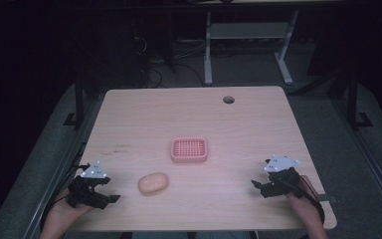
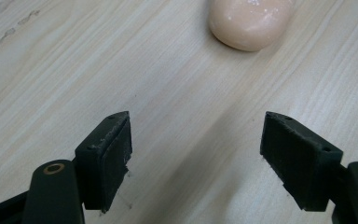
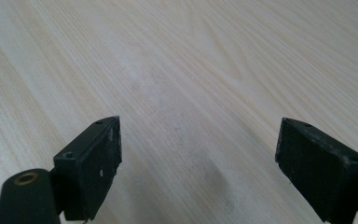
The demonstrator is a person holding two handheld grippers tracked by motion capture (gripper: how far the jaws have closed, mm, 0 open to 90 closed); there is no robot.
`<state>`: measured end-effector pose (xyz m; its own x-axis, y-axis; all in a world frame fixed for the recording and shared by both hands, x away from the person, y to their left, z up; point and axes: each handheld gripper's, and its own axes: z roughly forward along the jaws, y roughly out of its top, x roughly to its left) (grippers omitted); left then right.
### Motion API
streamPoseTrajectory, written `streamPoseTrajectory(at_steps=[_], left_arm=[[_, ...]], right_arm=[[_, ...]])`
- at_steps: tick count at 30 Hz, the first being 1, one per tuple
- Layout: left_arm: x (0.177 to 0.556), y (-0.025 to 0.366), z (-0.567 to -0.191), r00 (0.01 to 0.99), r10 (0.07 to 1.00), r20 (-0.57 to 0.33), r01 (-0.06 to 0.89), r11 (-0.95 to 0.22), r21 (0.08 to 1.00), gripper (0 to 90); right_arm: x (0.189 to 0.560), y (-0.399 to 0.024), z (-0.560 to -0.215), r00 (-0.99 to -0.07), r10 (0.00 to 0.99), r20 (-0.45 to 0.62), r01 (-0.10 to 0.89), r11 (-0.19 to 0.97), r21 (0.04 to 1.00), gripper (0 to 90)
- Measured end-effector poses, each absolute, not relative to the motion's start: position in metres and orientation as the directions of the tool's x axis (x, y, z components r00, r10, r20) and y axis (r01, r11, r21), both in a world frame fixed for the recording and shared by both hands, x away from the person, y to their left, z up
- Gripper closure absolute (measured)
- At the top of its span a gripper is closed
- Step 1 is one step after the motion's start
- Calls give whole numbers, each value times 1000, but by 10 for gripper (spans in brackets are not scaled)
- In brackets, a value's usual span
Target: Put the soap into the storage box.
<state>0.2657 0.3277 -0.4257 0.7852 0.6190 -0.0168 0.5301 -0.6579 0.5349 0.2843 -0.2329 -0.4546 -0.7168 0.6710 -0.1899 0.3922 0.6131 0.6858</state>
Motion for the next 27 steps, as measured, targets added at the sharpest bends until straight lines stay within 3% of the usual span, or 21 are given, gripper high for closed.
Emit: streamPoseTrajectory(at_steps=[27], left_arm=[[265,316,-423,801,599,-9,505,-667,548,244]], right_arm=[[284,-231,-454,-723,664,-194,386,620,683,138]])
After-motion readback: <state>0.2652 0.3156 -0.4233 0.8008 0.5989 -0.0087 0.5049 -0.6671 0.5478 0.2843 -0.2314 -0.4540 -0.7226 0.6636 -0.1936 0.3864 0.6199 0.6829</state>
